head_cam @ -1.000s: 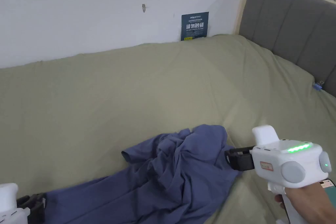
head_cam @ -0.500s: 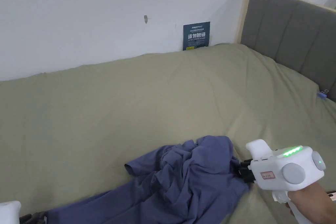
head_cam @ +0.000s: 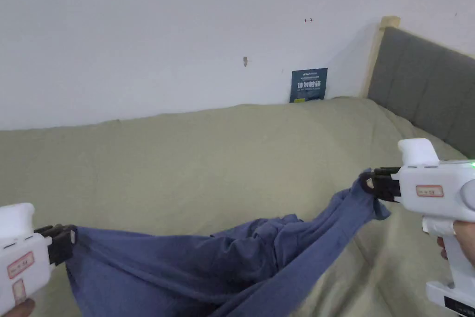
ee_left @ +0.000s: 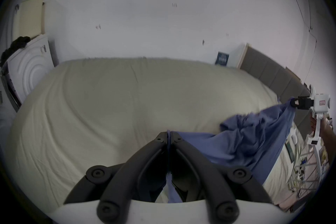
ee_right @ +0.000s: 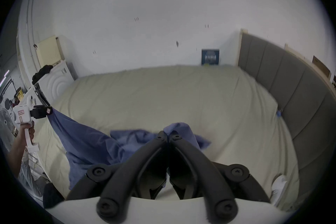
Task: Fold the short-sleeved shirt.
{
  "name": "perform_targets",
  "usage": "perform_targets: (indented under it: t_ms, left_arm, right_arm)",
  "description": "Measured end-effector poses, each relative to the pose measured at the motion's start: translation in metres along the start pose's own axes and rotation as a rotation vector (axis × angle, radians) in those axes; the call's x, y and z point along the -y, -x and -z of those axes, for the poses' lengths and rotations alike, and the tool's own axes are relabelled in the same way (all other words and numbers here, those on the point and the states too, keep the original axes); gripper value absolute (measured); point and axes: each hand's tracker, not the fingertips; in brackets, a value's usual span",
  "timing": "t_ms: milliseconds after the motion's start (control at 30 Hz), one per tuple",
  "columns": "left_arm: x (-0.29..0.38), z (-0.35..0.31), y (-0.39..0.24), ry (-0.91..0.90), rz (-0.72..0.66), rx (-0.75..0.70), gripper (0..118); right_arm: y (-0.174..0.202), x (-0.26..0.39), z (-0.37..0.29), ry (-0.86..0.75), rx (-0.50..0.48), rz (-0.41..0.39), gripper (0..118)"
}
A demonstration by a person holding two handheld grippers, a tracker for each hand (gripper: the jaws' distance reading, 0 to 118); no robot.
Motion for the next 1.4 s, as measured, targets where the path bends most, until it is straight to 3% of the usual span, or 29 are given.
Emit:
perform_targets:
  t_ms: [400,500,733,1167,1400]
  left_arm:
    - [-0.148,-0.103,0.03,-0.3,-0.075,-0.056,0]
    - [-0.184,-0.117,0.036,-0.355,-0.073,-0.103,0]
    - [-0.262,-0.114,0.058,-0.428,-0.092,-0.169,0]
    - [-0.279,-0.086,0.039,-0.454,-0.126,-0.166,0]
    - [-0.252,-0.033,0.059,-0.374,-0.149,-0.142,0]
  right_arm:
    - [0.049,-0.164,-0.107,-0.297,0.052,-0.04,2]
    - [0.051,-0.202,-0.119,-0.363,0.108,-0.057,2]
    - [0.057,-0.268,-0.113,-0.461,0.118,-0.039,2]
    - [0.06,-0.282,-0.057,-0.528,0.111,-0.037,2]
    - [0.041,-0.254,-0.015,-0.425,0.113,0.001,2]
